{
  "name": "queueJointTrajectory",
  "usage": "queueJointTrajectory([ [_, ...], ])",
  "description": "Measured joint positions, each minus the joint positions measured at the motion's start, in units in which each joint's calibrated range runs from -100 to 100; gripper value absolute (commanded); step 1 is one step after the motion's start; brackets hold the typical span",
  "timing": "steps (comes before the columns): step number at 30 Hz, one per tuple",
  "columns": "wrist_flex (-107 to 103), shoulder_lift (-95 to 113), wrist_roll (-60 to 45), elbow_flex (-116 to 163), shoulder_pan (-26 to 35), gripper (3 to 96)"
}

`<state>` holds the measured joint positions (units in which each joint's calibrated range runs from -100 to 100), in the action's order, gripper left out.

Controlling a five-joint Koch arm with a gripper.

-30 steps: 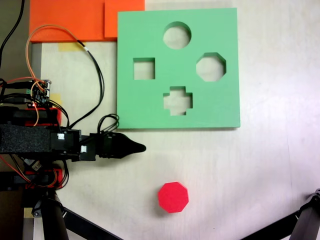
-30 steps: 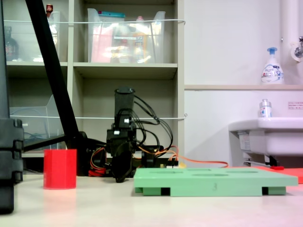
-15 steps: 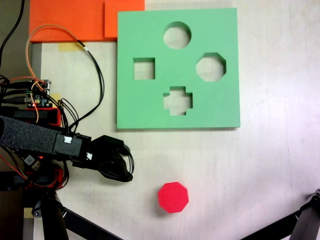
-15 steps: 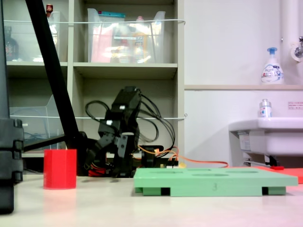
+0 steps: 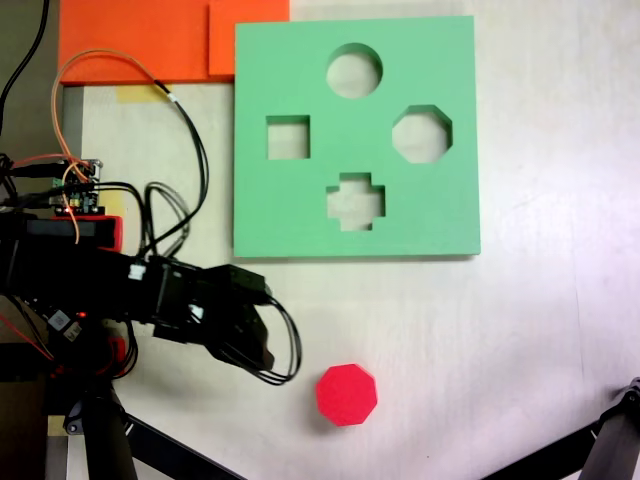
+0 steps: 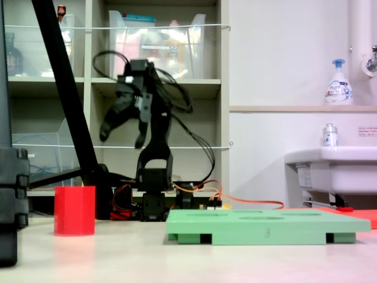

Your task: Put the octagonal pillar block into the corresponding hole

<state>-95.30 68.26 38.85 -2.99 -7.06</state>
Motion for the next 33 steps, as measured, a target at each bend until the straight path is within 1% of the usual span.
queueJointTrajectory([
  [2, -2.1, -8.6, 0.0, -6.2, -0.2, 62.8],
  [6, -2.3, -18.7, 0.0, -8.2, -0.7, 90.6],
  [7, -2.3, -20.8, 0.0, -8.5, -0.7, 95.6],
  [13, -0.3, -35.0, 0.0, -8.7, -1.5, 95.6],
  [23, 5.7, -57.2, 0.0, -17.5, -2.6, 95.6],
  [33, 5.8, -67.0, -0.9, -18.9, -4.3, 95.6],
])
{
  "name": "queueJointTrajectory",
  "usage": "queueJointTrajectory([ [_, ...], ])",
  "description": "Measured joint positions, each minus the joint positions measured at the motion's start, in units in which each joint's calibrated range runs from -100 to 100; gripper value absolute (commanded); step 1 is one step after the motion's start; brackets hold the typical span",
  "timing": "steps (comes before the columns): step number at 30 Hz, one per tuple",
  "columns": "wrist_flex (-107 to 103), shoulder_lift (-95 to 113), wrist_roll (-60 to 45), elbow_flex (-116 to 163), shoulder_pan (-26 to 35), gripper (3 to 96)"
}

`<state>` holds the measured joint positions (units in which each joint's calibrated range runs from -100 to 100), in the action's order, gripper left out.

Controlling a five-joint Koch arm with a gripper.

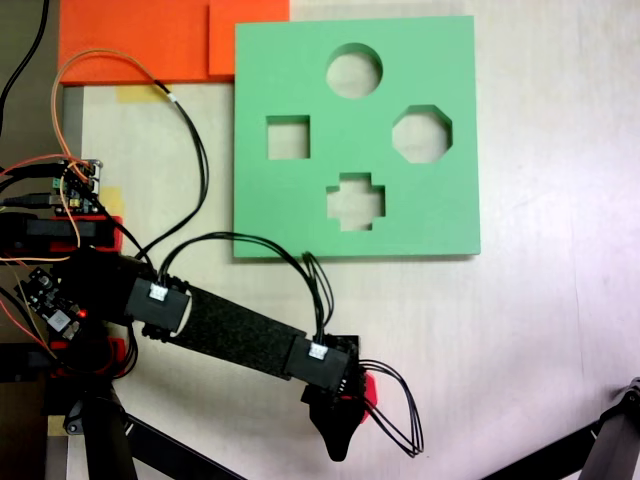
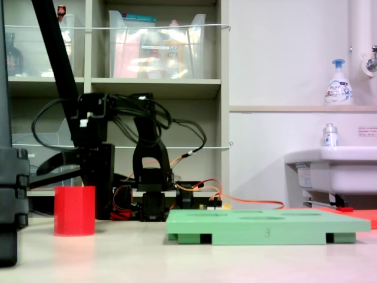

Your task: Put the octagonal pillar block into the corresponding hole

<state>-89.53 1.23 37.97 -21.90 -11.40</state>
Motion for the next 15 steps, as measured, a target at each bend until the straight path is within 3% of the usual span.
queueJointTrajectory([
  [10, 2.6, -6.4, -2.0, 0.0, -1.0, 94.0],
  [12, 2.6, -7.4, -2.1, 0.0, -1.0, 85.2],
  [15, 2.7, -8.5, -2.1, 0.0, -1.2, 64.1],
])
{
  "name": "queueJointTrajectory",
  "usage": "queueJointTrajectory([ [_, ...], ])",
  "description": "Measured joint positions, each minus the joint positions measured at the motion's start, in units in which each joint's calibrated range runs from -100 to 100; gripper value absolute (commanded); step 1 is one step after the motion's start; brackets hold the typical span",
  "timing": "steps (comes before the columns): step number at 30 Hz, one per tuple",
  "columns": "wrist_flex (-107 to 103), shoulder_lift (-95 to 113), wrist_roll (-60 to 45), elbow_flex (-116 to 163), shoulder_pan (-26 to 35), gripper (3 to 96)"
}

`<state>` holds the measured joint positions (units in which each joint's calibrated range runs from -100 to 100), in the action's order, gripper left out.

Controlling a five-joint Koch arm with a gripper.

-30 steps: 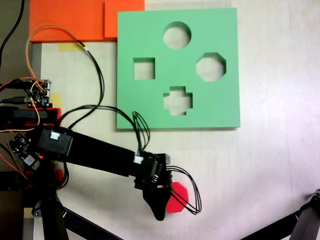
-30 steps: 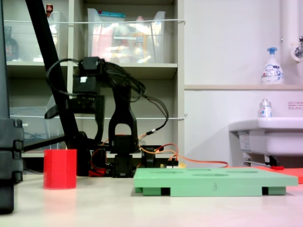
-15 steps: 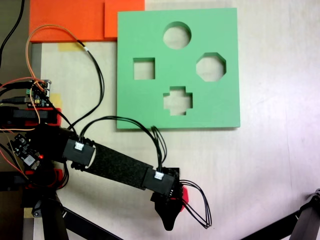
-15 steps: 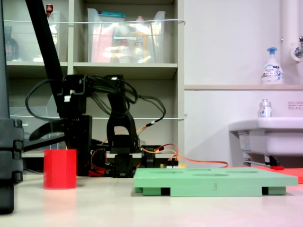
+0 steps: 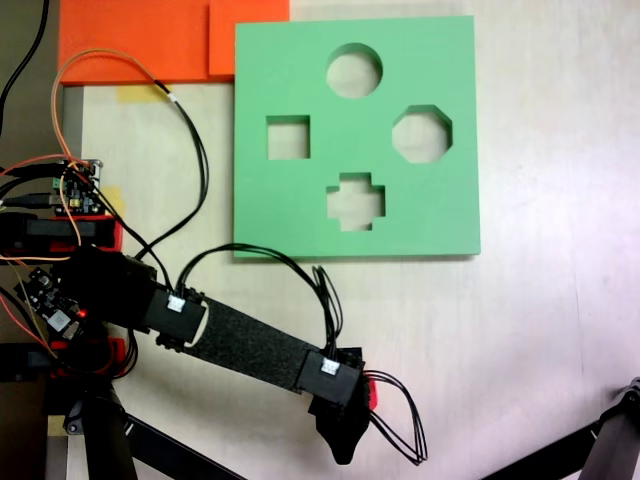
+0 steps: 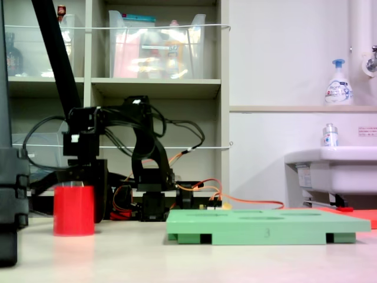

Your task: Put the octagonal pillar block into the corresponding hole

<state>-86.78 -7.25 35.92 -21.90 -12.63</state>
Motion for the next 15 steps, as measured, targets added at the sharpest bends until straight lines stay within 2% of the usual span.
queueJointTrajectory([
  [3, -0.2, 0.4, 0.0, -2.4, -0.2, 47.7],
  [4, -0.3, 0.5, 0.0, -2.5, -0.2, 45.7],
  [9, -0.3, 0.5, 0.0, -2.9, -0.3, 42.1],
  [12, -0.8, 0.5, 0.0, -2.9, -0.4, 35.9],
  [15, -1.7, 0.5, 0.0, -3.1, -0.5, 35.9],
])
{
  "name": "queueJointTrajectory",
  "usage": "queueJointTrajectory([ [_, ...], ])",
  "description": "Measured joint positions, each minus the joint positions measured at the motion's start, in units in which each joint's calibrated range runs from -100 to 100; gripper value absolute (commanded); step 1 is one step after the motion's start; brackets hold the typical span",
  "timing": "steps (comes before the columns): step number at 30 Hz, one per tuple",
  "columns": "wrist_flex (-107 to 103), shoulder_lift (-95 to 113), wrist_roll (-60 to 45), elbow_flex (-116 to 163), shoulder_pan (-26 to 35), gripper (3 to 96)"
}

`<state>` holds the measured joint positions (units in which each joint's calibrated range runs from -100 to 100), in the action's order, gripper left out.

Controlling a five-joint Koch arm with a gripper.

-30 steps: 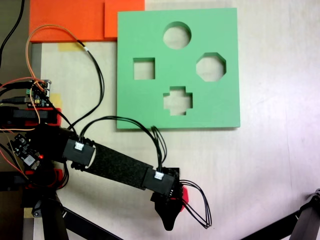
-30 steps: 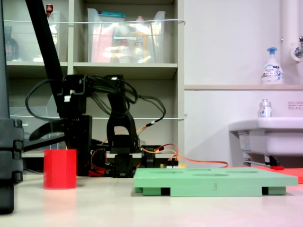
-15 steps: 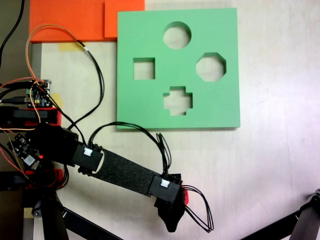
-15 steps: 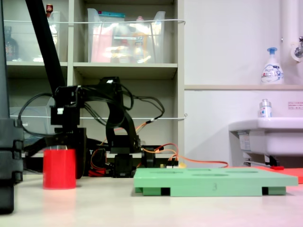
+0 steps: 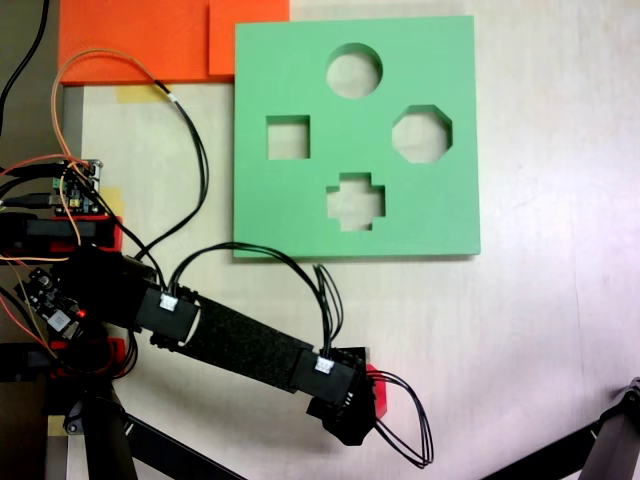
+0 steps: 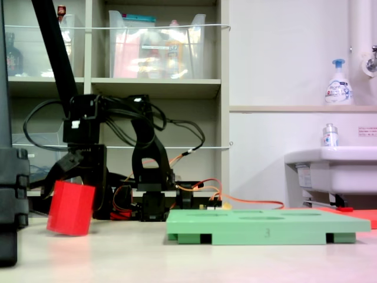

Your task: Put the octagonal pillar block into the corresponding hole

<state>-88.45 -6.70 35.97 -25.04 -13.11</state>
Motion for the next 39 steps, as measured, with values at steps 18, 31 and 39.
queueJointTrajectory([
  [18, -8.5, 20.5, 6.6, 0.4, 6.8, 35.8],
  [31, -9.9, 23.1, 19.6, -9.3, 19.4, 36.0],
  [39, -10.2, 2.5, 28.9, -28.6, 25.2, 36.0],
])
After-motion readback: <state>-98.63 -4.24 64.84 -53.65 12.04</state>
